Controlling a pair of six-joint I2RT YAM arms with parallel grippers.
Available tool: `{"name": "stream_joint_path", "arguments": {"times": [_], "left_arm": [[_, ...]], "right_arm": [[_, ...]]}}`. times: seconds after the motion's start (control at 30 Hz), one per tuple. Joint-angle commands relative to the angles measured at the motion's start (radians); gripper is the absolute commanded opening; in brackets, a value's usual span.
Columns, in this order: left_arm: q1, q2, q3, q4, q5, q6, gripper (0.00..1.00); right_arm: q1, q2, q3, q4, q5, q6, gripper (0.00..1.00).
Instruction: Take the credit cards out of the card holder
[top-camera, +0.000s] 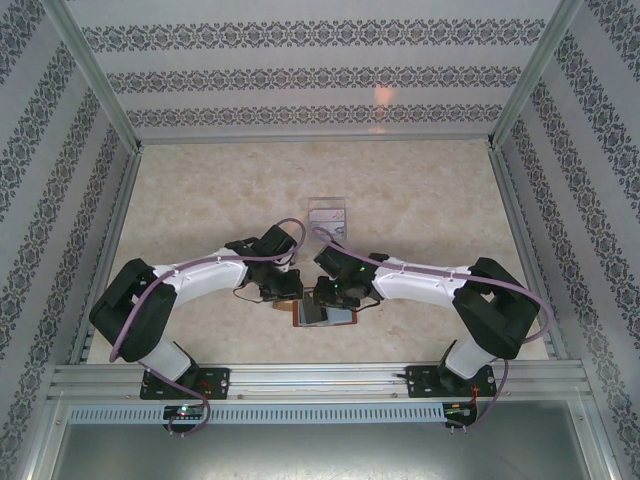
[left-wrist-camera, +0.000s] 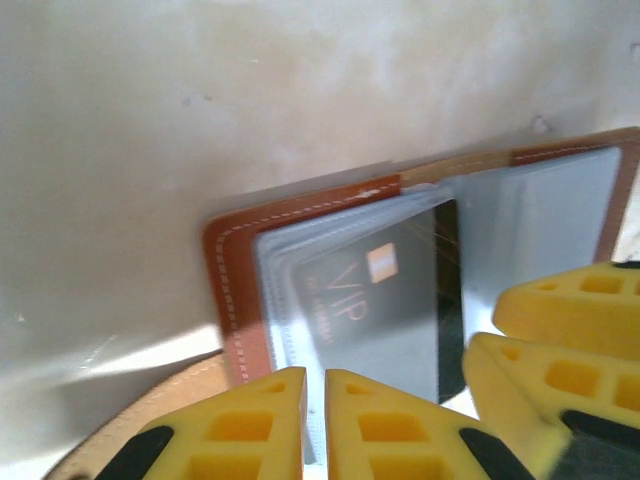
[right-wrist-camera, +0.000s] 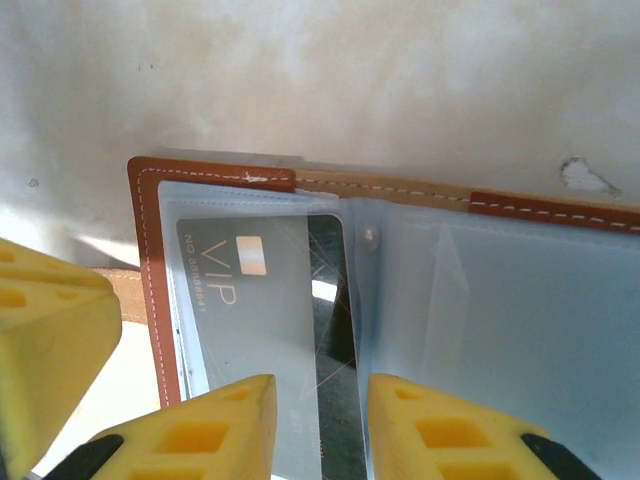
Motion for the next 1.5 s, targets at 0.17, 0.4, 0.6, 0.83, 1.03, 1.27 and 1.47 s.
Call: {"name": "stream_joint_path", "arguments": {"times": [0.17,0.4,0.6,0.83,1.03,1.27,1.47], "left_arm": [[-0.035,0.081,0.018,0.032,0.056,-0.010,0.13],[-0.035,0.107,-0.010,-0.006,0.000,0.013,0.11],[-0.035,0.128,-0.009,-0.012,-0.013,0.023,0.10],[-0.035,0.146,-0.001,-0.034,-0.034,0.036,0.10],[-0.035,0.148,0.000,-0.035,-0.033,0.036,0.10],[-0.035,0.149,0.007,-0.045,-0.038,0.038,0.10],[-0.035,0.145,0.009,-0.052,-0.040,0.041,0.10]], "right_arm": [[-0.022,0.027,-0.025,0.040,-0.031,-0.032,0.29],[-0.028,0.052,-0.042,0.095,-0.073,-0.033,0.26],[-0.028,0.045,-0.055,0.124,-0.103,-0.025,0.23],[-0.029,-0.023,-0.081,0.147,-0.113,-0.008,0.18],[-0.031,-0.019,-0.086,0.158,-0.122,-0.003,0.13],[-0.035,-0.024,-0.096,0.148,-0.104,-0.004,0.07],[-0.056,-0.062,-0.117,0.072,-0.052,-0.035,0.05]]}}
